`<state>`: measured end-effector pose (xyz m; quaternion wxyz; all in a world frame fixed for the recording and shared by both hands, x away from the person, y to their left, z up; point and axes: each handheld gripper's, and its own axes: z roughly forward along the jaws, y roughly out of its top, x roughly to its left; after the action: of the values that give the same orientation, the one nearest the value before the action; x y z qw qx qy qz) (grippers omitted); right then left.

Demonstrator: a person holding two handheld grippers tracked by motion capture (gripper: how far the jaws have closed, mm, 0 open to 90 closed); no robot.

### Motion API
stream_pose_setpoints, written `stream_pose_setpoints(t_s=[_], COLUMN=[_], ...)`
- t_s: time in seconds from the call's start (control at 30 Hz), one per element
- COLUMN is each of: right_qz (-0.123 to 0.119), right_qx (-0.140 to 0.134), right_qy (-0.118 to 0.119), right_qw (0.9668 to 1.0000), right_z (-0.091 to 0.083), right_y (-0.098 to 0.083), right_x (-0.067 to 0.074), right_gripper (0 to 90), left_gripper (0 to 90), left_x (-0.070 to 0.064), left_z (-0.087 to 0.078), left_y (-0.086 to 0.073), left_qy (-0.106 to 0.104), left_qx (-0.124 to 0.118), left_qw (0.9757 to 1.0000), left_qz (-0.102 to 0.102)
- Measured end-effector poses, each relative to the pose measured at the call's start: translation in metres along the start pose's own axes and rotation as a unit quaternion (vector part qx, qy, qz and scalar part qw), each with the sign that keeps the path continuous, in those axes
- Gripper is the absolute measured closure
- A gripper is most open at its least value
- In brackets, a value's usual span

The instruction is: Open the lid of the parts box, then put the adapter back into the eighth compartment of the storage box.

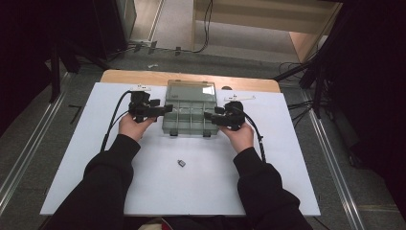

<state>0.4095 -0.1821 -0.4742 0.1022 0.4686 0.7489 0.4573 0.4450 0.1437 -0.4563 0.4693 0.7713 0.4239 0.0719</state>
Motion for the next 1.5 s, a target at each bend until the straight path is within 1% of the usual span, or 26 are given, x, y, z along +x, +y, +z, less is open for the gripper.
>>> stream_pose_setpoints(t_s=[0.03, 0.07, 0.1, 0.17, 0.23, 0.3, 0.33, 0.43, 0.6, 0.67, 0.73, 0.77, 0.8, 0.83, 1.0, 1.07, 1.17, 1.27, 1.37, 1.5], right_qz=[-0.001, -0.003, -0.002, 0.001, 0.0, -0.004, -0.008, -0.011, -0.015, -0.016, -0.015, -0.017, -0.017, -0.018, -0.029, -0.034, -0.033, -0.032, -0.037, -0.039], right_qx=[0.003, 0.005, 0.005, 0.002, 0.002, 0.0, 0.001, 0.001, 0.004, 0.006, 0.007, 0.006, 0.006, 0.007, 0.009, 0.011, 0.014, 0.015, 0.015, 0.014], right_qy=[0.0, 0.0, 0.0, 0.004, 0.005, 0.005, 0.005, 0.009, 0.014, 0.016, 0.018, 0.02, 0.023, 0.024, 0.032, 0.039, 0.049, 0.057, 0.059, 0.063], right_qw=[1.0, 1.0, 1.0, 1.0, 1.0, 1.0, 1.0, 0.9999, 0.9998, 0.9997, 0.9997, 0.9996, 0.9996, 0.9995, 0.999, 0.9986, 0.9981, 0.9977, 0.9975, 0.9971], right_z=[-0.001, -0.003, -0.004, -0.008, -0.011, -0.013, -0.014, -0.017, -0.023, -0.026, -0.029, -0.03, -0.031, -0.032, -0.037, -0.038, -0.039, -0.042, -0.045, -0.05], right_y=[-0.001, -0.002, -0.003, -0.004, -0.005, -0.007, -0.008, -0.01, -0.014, -0.015, -0.017, -0.017, -0.018, -0.019, -0.023, -0.024, -0.027, -0.03, -0.031, -0.034], right_x=[0.0, 0.0, 0.0, 0.0, 0.001, 0.002, 0.003, 0.005, 0.008, 0.009, 0.011, 0.011, 0.012, 0.013, 0.02, 0.021, 0.024, 0.027, 0.03, 0.032], right_gripper=[36.5, 36.5, 36.4, 36.4, 36.3, 36.3, 36.3, 36.2, 36.2, 36.2, 36.2, 36.2, 36.2, 36.2, 36.1, 36.1, 36.0, 36.0, 35.9, 35.9], left_gripper=[29.6, 29.6, 29.5, 29.5, 29.6, 29.5, 29.6, 29.6, 29.6, 29.6, 29.6, 29.6, 29.6, 29.6, 29.6, 29.6, 29.6, 29.6, 29.6, 29.6], left_x=[0.0, 0.0, 0.0, 0.0, 0.0, -0.001, -0.002, -0.007, -0.015, -0.017, -0.019, -0.02, -0.021, -0.021, -0.025, -0.027, -0.03, -0.033, -0.037, -0.04], left_z=[-0.001, -0.002, -0.003, -0.005, -0.007, -0.008, -0.008, -0.01, -0.013, -0.014, -0.015, -0.016, -0.016, -0.017, -0.022, -0.026, -0.031, -0.035, -0.037, -0.039], left_y=[-0.001, -0.002, -0.002, -0.004, -0.006, -0.007, -0.007, -0.008, -0.008, -0.009, -0.01, -0.01, -0.01, -0.011, -0.014, -0.015, -0.018, -0.021, -0.024, -0.027], left_qy=[0.004, 0.004, 0.0, -0.005, -0.012, -0.017, -0.017, -0.025, -0.035, -0.038, -0.041, -0.043, -0.043, -0.044, -0.053, -0.056, -0.059, -0.061, -0.06, -0.067], left_qx=[0.005, 0.005, 0.008, 0.005, 0.003, 0.005, 0.006, 0.005, 0.003, 0.003, 0.004, 0.008, 0.007, 0.009, 0.006, 0.008, 0.005, 0.007, 0.013, 0.014], left_qw=[1.0, 1.0, 1.0, 1.0, 0.9999, 0.9998, 0.9998, 0.9997, 0.9993, 0.9991, 0.9989, 0.9988, 0.9988, 0.9987, 0.9983, 0.998, 0.9978, 0.9975, 0.9973, 0.9968], left_qz=[0.004, 0.005, 0.005, 0.003, -0.002, 0.0, 0.001, 0.005, 0.015, 0.015, 0.02, 0.023, 0.021, 0.025, 0.025, 0.028, 0.03, 0.035, 0.039, 0.042])
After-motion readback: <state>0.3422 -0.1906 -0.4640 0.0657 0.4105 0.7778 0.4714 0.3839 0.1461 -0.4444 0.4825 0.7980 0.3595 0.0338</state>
